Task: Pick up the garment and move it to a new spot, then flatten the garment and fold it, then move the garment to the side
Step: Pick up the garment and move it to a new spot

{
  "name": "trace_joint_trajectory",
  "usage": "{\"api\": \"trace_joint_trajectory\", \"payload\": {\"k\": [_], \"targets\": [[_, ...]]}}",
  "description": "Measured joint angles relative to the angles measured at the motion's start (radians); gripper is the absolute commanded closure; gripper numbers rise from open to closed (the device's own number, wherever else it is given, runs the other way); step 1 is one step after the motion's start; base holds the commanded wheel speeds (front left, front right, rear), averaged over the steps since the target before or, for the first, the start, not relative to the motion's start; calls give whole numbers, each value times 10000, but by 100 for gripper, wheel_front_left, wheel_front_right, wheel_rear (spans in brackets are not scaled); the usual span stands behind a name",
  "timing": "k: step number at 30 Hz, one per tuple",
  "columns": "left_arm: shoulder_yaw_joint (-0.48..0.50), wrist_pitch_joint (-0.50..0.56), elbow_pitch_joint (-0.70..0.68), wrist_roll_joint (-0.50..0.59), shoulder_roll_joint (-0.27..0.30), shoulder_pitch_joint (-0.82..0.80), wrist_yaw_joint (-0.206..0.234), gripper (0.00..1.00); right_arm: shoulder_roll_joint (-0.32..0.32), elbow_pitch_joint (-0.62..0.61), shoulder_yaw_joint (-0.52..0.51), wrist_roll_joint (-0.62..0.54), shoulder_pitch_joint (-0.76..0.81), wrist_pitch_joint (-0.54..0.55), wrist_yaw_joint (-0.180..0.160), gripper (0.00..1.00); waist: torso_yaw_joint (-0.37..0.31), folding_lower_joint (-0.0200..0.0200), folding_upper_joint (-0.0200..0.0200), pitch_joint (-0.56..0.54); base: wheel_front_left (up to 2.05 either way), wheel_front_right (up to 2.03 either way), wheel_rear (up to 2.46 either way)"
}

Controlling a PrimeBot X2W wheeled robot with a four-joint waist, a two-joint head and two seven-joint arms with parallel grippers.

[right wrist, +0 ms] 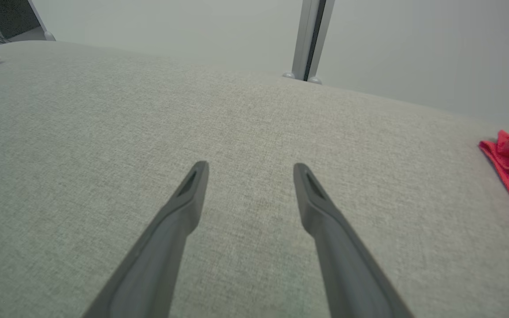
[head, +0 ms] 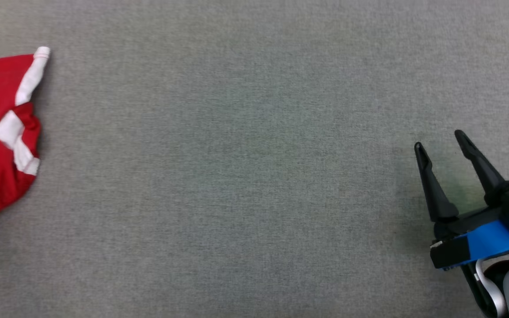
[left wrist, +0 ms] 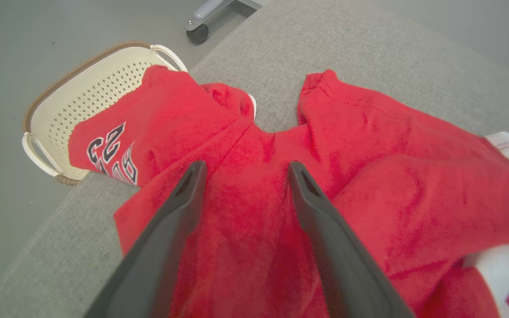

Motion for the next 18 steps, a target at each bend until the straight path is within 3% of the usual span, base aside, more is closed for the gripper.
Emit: {"api": "trace_joint_trajectory", "payload": {"k": [7, 10, 11, 12, 15, 18], "targets": [[50, 339, 1114, -167, 59, -405, 253, 0, -75, -493, -242, -27, 9, 15, 0, 0, -356, -1, 0, 524, 0, 0, 0], [23, 1058, 1492, -464, 119, -654, 249, 0, -61, -537, -278, -27, 33, 12, 0, 0, -390, -4, -4, 575, 0, 0, 0], [-10, 1197, 1532, -481, 138, -668, 238, 67, -56, -545, -290, -27, 37, 12, 0, 0, -398, -5, -6, 578, 0, 0, 0], [-23, 1285, 1570, -506, 136, -676, 196, 100, -46, -550, -301, -25, 47, 12, 0, 0, -399, -6, -5, 576, 0, 0, 0], [-102, 1710, 1628, -897, 105, -765, -476, 100, 40, -537, -311, -12, 94, 2, 0, 0, -335, -4, -5, 469, 0, 0, 0], [-251, 1490, 1670, -815, 125, -749, -840, 100, 117, -460, -263, 17, 92, -46, 0, 0, -232, -4, -5, 218, 0, 0, 0]]}}
